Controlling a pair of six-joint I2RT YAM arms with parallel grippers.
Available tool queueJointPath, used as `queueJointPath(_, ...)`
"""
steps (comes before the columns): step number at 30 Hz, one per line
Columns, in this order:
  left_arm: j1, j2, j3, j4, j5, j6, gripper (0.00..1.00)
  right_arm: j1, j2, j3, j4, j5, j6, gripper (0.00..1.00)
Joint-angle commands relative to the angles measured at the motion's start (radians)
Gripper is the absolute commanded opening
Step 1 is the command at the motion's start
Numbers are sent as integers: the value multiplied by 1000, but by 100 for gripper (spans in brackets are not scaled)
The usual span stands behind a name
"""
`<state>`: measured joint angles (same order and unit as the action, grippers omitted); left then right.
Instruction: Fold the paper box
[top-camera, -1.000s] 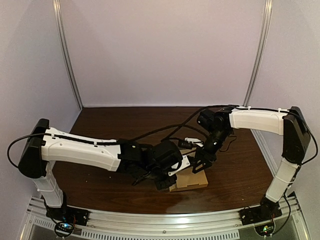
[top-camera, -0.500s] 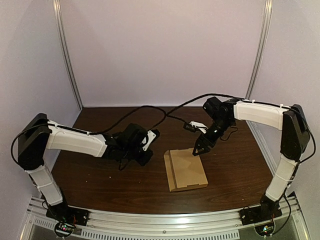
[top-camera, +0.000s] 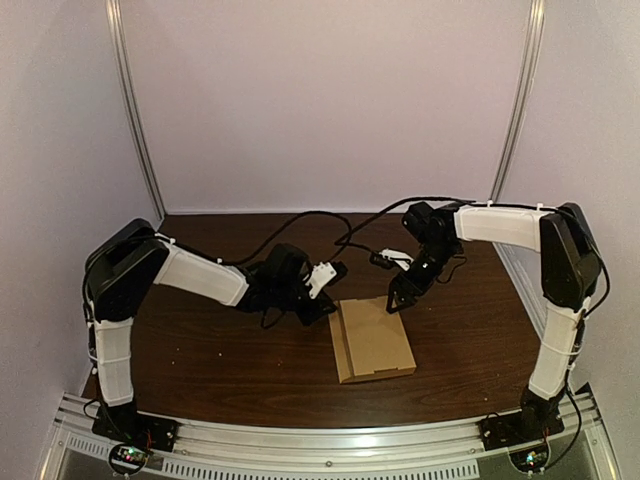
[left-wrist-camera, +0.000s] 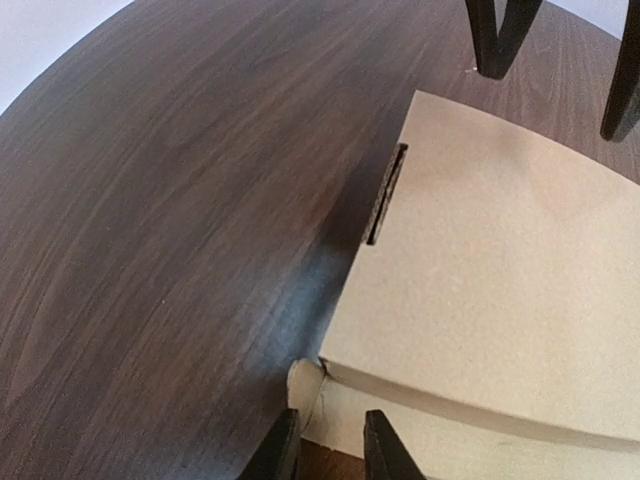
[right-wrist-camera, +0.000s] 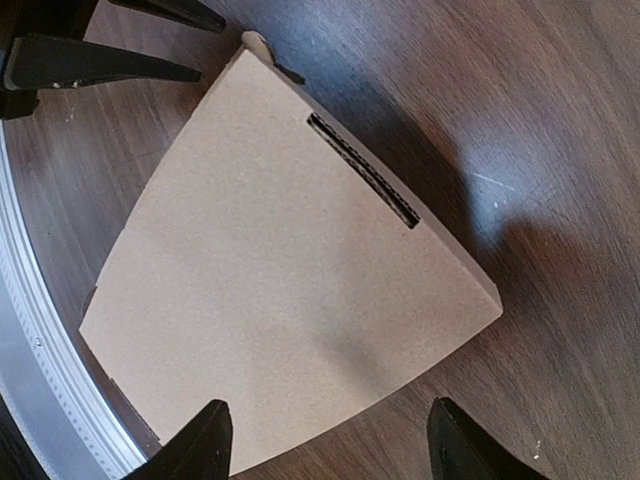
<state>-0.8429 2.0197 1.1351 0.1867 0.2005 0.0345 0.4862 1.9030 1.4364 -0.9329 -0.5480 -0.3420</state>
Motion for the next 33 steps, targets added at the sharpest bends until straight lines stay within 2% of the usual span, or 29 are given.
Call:
queueJointPath(1, 20, 38, 58, 58, 40, 22, 25, -3, 42, 24, -27, 62, 20, 68)
queueJointPath(8, 37, 25, 47, 40, 44, 25, 25, -3, 102, 56, -41, 21, 15, 69)
queueJointPath(14, 55, 13, 21, 37, 52, -15, 25, 1, 149, 107, -56, -50, -52, 65)
queueJointPath(24, 64, -202, -285, 190, 62, -143, 26, 69, 201, 160, -111, -126, -146, 63)
queueJointPath(29, 65, -252, -403, 265, 45, -182, 27, 98, 190, 156, -112, -122, -150, 63)
queueJointPath(33, 64, -248, -441, 315, 44, -195, 23, 98, 172, 165, -106, -98, -116, 65)
